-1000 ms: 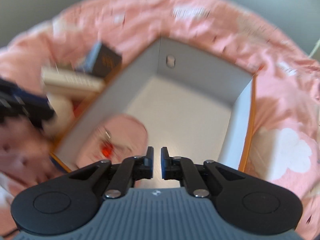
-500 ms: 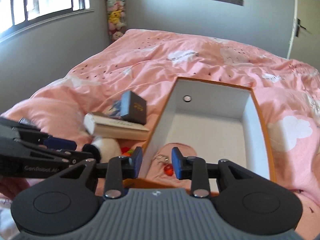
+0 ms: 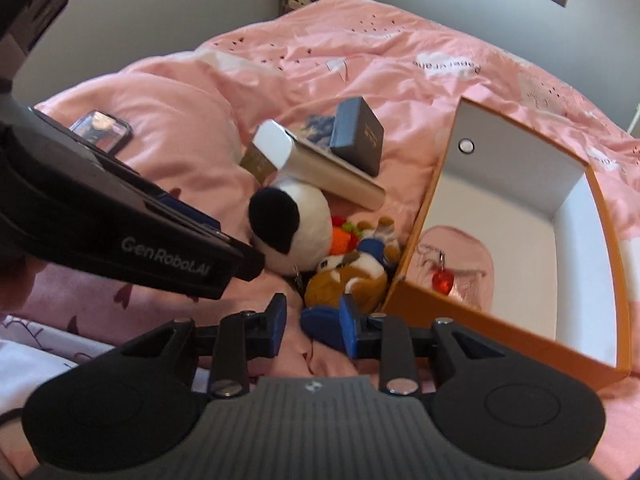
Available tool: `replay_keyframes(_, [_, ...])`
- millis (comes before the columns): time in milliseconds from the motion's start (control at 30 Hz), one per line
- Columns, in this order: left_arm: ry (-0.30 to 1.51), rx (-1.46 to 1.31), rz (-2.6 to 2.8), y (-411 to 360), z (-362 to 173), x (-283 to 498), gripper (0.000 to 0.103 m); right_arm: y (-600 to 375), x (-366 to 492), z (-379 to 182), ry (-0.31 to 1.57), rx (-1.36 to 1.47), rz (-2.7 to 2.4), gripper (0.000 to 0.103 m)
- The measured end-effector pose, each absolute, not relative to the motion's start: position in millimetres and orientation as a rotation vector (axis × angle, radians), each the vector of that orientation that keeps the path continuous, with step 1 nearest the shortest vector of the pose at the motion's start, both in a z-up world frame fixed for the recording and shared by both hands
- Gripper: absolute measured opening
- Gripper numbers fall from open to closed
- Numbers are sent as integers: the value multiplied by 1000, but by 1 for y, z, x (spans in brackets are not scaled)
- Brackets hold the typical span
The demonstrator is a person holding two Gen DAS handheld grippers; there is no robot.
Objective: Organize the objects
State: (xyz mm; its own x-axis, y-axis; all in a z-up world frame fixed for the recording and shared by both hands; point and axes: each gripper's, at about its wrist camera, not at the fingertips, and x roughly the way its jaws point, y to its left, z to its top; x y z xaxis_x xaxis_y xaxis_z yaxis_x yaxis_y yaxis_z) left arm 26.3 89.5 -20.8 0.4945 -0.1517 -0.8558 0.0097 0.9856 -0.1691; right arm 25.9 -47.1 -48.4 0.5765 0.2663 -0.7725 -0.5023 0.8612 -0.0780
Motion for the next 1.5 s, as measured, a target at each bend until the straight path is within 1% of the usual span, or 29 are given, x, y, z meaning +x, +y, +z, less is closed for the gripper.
replay_keyframes(67, [1057,-116,-100,86,-24,27,44,-52,32,-57,884,-259,414,31])
replay_keyframes(133, [1060,-95,-103,84,-26,27,44,-63,42,-63,942,-151,391,33])
replay_keyframes(200, [1064,-95,-106,85,-27,27,44,-74,51,-70,999,-43,377,43])
replay_keyframes(267, [1062,-106,-108,87,-27,27,44,-81,56,-75,1033,21,367,47])
replay_keyframes(367, [1045,-107,-130,88,-26,28,45,-87,63,-82,1071,92,356,49])
replay_keyframes(467, [987,-36,-173,85,-23,25,45,-89,69,-87,1098,139,347,51])
replay_keyframes(533, [907,47,-202,84,-17,18,45,-89,70,-89,1106,147,353,52])
replay_keyframes(633, [832,160,-228,88,-9,11,49,-90,69,-89,1105,153,359,52])
replay_keyframes(733, [810,248,-262,96,-5,7,52,-91,69,-88,1094,160,364,52])
replay_keyframes(833, [824,338,-273,103,-6,5,53,-87,70,-87,1092,146,360,52])
replay_keyframes(967, [870,349,-303,116,-12,6,53,-86,72,-88,1097,141,350,53])
replay_keyframes(1133, [852,387,-327,117,-13,13,54,-84,74,-88,1102,132,342,53])
replay_keyframes(1200, [818,412,-324,115,-9,17,57,-83,74,-88,1100,132,340,53])
replay_keyframes(1233, [809,415,-332,114,-6,20,63,-83,75,-88,1101,134,339,53])
replay_keyframes(1267, [802,414,-343,113,-4,22,67,-84,76,-89,1102,139,337,53])
replay_keyframes(1500, [833,399,-389,100,1,38,68,-87,87,-94,1114,201,311,55])
